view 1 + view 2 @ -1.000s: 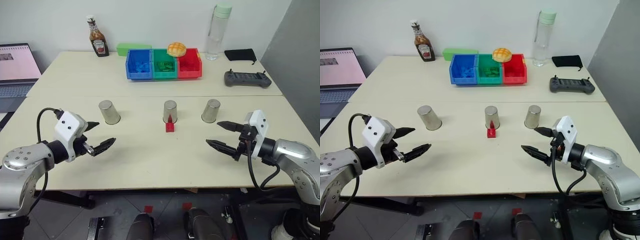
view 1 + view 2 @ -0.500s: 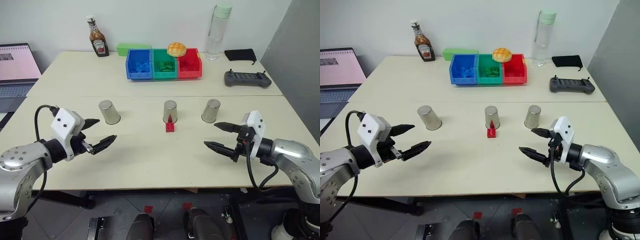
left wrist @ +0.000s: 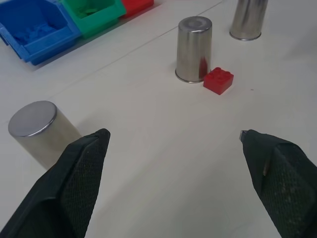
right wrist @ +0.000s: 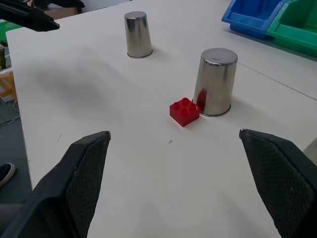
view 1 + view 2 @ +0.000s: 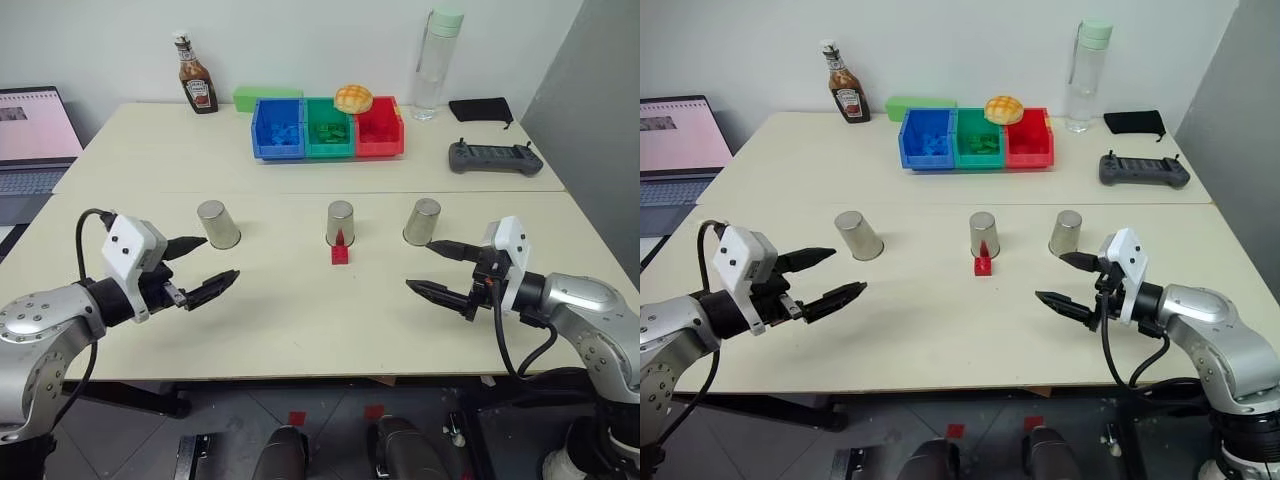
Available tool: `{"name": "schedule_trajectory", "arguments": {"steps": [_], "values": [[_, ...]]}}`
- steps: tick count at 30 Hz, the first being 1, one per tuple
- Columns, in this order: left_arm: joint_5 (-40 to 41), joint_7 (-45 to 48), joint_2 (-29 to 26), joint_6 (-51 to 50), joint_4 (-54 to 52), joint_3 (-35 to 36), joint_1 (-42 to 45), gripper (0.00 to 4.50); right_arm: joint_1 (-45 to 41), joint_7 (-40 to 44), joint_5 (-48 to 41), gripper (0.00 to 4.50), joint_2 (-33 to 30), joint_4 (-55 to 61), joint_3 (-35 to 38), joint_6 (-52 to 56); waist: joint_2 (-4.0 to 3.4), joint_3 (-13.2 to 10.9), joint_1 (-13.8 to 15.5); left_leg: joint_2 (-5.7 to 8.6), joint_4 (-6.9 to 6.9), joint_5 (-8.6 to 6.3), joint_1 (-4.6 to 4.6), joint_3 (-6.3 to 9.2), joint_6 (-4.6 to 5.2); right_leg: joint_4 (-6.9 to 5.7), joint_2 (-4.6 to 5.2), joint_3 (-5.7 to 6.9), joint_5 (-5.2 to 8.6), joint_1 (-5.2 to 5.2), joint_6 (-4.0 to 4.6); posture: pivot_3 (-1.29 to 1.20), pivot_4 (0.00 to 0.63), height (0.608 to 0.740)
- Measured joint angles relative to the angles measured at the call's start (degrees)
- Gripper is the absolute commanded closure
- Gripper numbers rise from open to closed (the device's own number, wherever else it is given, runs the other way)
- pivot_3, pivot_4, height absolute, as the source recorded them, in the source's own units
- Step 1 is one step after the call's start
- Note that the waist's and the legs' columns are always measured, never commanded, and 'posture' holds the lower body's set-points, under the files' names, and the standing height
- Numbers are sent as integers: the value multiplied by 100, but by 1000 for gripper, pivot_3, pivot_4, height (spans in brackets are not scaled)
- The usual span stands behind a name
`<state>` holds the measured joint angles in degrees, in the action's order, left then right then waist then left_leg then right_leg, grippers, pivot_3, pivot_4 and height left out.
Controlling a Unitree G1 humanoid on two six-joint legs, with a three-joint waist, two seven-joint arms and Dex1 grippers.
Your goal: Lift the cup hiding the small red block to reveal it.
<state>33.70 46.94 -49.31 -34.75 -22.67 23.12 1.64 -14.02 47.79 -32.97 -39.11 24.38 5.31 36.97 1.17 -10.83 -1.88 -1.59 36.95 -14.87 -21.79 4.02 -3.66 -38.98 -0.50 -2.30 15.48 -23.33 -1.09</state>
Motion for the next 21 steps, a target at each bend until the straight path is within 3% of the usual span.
{"name": "schedule_trajectory", "arguments": {"steps": [21], "values": [[106, -44, -1, -43, -49, 30, 35, 0, 11, 96, -236, 64, -119, 77, 9, 71, 0, 0, 0, 0, 0, 0, 0, -2, 0, 0, 0, 0, 0, 0, 0, 0, 150, 740]]}}
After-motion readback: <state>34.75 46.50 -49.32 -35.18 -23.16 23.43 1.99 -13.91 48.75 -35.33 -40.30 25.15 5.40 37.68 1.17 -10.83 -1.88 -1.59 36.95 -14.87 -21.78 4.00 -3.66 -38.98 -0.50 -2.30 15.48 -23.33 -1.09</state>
